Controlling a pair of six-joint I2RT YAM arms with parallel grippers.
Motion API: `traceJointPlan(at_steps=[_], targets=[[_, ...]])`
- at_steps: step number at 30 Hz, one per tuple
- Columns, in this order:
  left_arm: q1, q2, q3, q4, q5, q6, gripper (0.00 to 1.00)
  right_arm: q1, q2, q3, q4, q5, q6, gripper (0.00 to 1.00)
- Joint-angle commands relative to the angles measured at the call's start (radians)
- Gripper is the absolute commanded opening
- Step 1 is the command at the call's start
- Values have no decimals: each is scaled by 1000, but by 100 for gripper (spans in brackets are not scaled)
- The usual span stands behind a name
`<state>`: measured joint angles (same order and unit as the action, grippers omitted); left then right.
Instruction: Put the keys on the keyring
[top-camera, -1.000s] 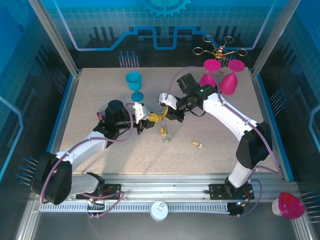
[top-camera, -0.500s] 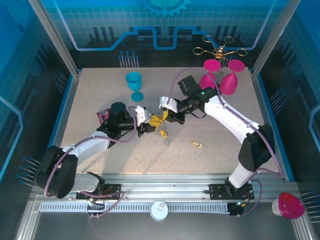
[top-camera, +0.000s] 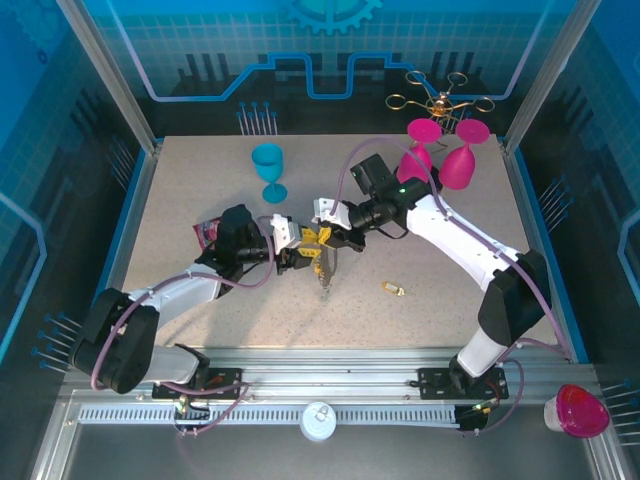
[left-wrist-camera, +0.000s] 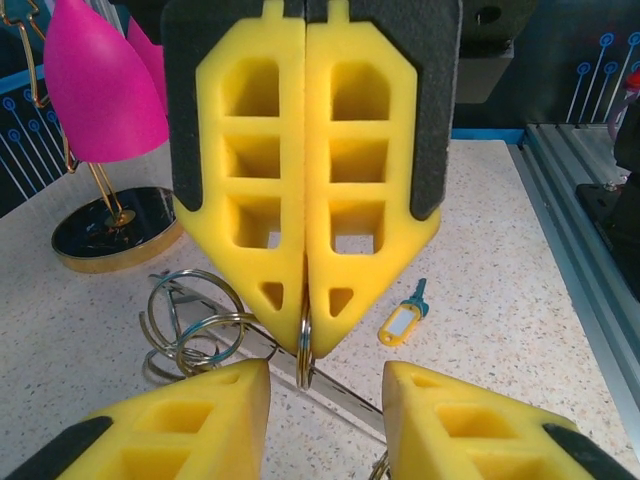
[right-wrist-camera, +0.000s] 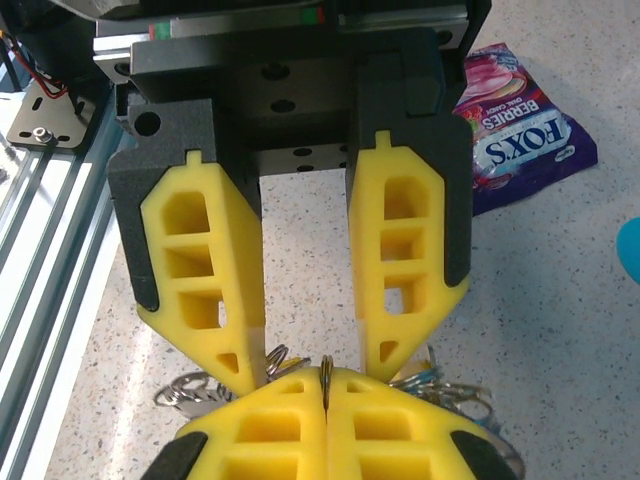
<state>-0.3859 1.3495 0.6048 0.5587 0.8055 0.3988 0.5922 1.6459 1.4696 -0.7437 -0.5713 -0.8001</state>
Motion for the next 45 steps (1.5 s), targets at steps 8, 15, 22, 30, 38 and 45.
traceJointPlan(at_steps=[8, 15, 22, 30, 38, 45], targets=[[9, 4, -11, 56, 24, -12, 22, 33, 12, 4, 8, -23, -20, 0], [9, -3, -9, 45, 37, -2, 7, 41, 27, 11, -19, -6, -32, 0], [9, -7, -10, 23, 25, 24, 0, 44, 34, 21, -10, -15, -12, 0], [7, -16, -41, 58, -36, 49, 0, 0, -44, -74, 143, -109, 87, 31], [5, -13, -47, 65, -30, 52, 0, -82, -159, -323, 434, -155, 245, 31], [4, -13, -54, 89, -9, 37, 0, -78, -144, -434, 599, -155, 303, 29]])
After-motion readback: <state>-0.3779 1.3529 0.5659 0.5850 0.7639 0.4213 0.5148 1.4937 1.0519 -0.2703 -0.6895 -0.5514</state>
